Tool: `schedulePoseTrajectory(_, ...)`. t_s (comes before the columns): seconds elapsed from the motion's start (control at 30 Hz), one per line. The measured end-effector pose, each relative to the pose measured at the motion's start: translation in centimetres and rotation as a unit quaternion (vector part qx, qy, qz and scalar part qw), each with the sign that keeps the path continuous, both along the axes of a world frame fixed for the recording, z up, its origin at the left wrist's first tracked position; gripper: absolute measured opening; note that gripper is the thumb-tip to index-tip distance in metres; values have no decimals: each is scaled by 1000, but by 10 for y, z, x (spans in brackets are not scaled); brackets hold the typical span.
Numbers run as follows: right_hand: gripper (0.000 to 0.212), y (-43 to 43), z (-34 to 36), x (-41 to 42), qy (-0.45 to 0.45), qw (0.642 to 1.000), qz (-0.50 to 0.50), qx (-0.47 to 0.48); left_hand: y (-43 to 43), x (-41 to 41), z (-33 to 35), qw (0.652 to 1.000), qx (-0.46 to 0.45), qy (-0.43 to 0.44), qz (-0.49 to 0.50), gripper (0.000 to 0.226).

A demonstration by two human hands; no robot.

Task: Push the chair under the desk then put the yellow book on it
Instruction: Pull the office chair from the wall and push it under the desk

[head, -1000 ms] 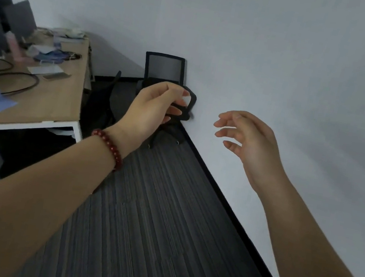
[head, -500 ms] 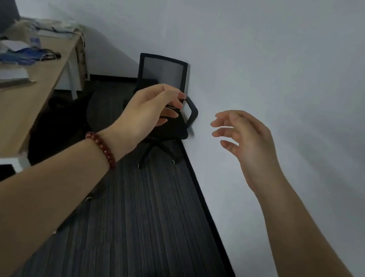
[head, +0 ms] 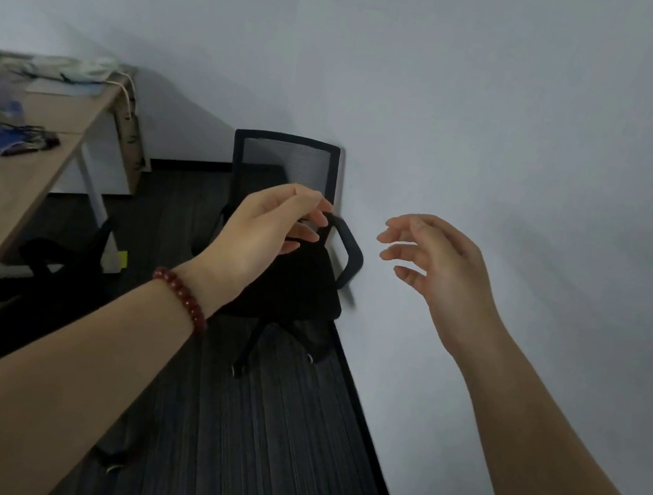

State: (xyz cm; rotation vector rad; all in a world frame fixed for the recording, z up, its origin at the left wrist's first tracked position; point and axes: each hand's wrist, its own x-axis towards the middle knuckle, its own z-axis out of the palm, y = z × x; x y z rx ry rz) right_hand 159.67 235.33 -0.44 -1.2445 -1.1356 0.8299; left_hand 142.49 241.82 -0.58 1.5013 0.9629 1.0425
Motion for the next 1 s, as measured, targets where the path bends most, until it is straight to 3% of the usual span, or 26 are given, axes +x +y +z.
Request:
schedulePoseTrajectory(0.4,29,326,-20,98,16,998,45,-31,303,84,-17,998,-26,5,60,20)
schedulePoseTrajectory(1.0,27,721,-56,106,26,996,9,-82,694,96,-40,995,-40,36,85,19)
